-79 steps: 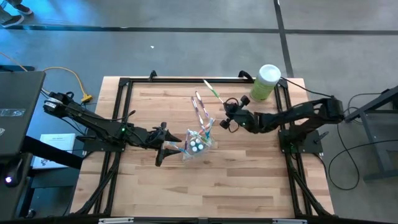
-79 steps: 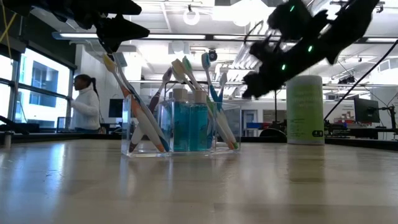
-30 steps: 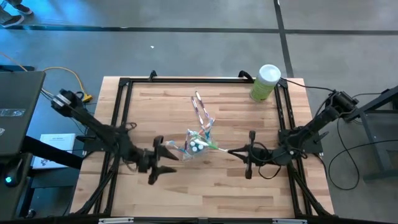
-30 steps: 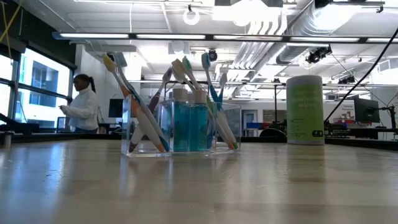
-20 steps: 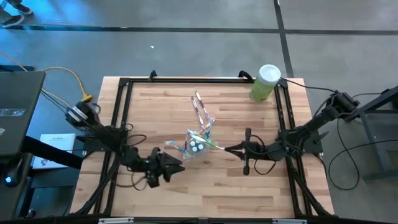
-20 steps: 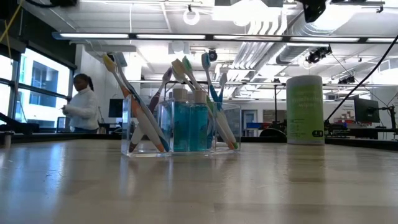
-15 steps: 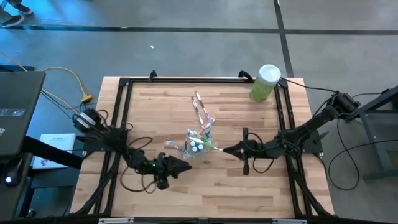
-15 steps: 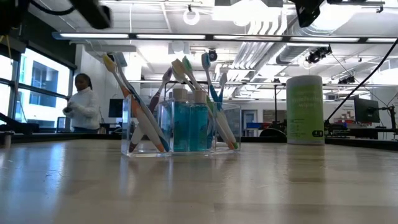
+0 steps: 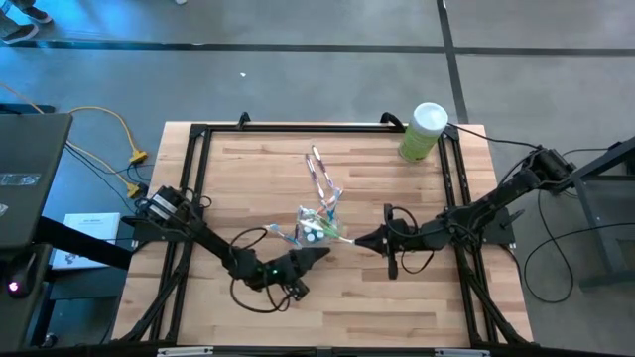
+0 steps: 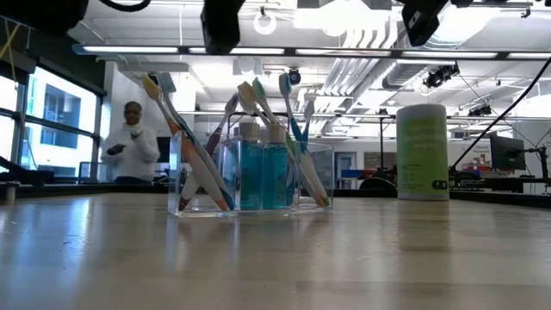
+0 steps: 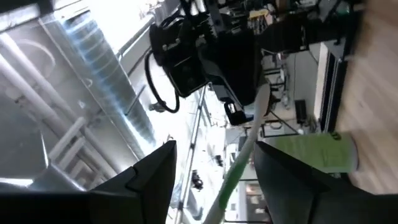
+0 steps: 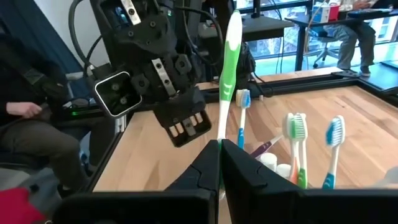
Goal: Pick & Place toothbrushing station
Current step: Put the green toothbrush into the transparent organizer
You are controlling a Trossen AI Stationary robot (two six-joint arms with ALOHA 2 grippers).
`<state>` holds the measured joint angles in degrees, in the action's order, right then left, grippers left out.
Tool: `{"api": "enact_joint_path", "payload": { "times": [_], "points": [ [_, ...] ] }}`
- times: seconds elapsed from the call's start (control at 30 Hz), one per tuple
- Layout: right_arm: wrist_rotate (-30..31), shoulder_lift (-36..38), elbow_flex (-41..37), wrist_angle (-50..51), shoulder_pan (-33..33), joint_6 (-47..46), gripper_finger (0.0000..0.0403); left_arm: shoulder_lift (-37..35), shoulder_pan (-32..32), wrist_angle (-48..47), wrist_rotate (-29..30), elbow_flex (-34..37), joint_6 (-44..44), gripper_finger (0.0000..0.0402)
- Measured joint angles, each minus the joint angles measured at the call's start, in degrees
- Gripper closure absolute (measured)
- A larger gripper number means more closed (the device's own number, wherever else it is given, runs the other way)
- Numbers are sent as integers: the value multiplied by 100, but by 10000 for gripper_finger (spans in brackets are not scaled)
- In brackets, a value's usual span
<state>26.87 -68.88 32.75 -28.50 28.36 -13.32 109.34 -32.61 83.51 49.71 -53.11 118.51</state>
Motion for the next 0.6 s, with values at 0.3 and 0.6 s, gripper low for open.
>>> {"api": "enact_joint_path", "payload": {
  "times": [0.3,0.6],
  "points": [
    [-9,0,0,94,2,-1,399,6,328,-142,-124,-14,531,198],
    [-4,0,0,137,2,-22,399,6,643,-336,50,-38,414,198]
  ]
}}
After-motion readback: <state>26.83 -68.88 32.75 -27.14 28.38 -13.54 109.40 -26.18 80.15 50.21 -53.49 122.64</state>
